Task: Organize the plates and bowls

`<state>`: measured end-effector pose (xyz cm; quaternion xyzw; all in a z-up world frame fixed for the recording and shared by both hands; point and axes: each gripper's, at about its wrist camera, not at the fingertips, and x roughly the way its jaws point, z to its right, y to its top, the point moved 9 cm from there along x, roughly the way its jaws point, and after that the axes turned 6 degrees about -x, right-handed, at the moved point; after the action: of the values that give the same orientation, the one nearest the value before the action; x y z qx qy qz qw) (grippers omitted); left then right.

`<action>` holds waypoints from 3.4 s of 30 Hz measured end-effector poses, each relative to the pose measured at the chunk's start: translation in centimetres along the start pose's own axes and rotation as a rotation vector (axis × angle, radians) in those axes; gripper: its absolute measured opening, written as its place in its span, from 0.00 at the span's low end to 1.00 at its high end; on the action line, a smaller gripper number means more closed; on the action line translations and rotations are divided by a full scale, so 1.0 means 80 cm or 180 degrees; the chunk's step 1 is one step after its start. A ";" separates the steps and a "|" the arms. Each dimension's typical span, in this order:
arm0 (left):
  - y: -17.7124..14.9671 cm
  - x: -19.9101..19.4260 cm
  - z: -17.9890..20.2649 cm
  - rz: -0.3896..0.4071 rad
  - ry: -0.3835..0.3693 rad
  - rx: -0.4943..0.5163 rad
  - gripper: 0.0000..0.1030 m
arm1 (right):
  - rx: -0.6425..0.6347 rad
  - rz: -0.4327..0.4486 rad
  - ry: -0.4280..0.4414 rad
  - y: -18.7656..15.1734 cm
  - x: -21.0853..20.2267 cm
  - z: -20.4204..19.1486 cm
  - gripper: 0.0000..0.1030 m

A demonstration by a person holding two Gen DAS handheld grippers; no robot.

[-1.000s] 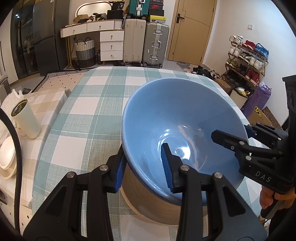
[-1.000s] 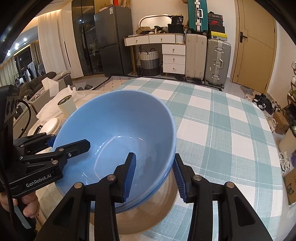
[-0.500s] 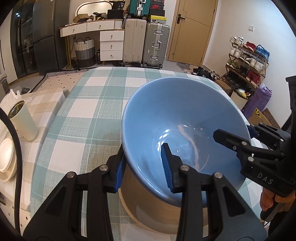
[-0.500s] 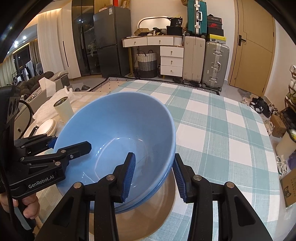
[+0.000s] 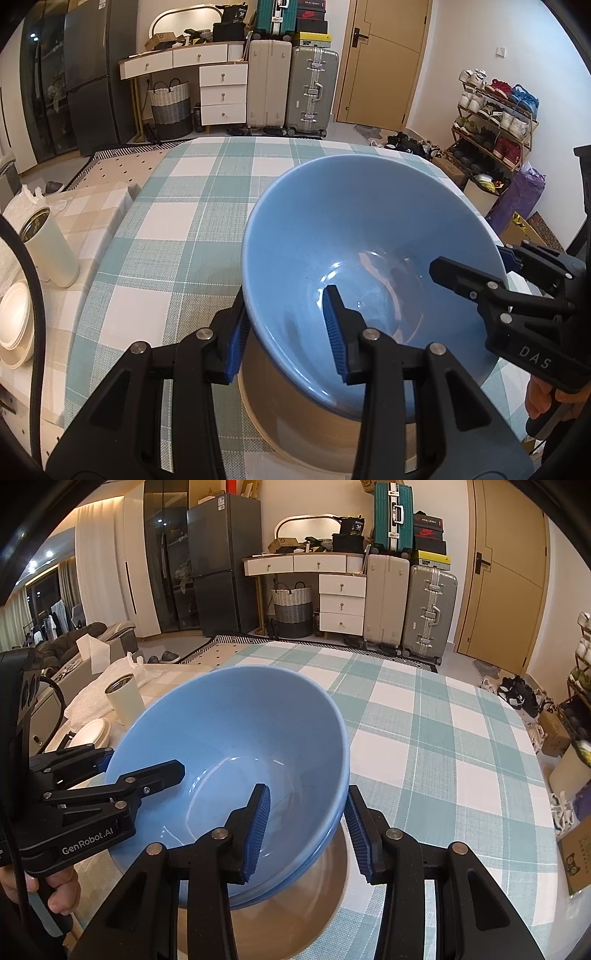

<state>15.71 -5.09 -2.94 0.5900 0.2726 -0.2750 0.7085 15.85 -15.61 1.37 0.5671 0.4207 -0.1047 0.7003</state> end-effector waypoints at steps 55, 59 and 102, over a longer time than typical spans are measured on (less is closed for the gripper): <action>-0.047 -0.106 -0.048 0.1273 -0.0332 0.0224 0.98 | -0.0209 0.1049 0.0200 -0.093 -0.082 -0.015 0.99; -0.051 -0.105 -0.051 0.1305 -0.0370 0.0212 0.98 | -0.0244 0.1085 0.0189 -0.096 -0.085 -0.017 0.99; -0.063 -0.098 -0.062 0.1242 -0.0472 0.0320 0.98 | -0.0234 0.1205 0.0286 -0.095 -0.094 -0.019 0.99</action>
<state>6.35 -0.44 -1.57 0.6443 0.0863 -0.1885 0.7362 5.73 -19.30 1.31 0.6143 0.3409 0.0698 0.7082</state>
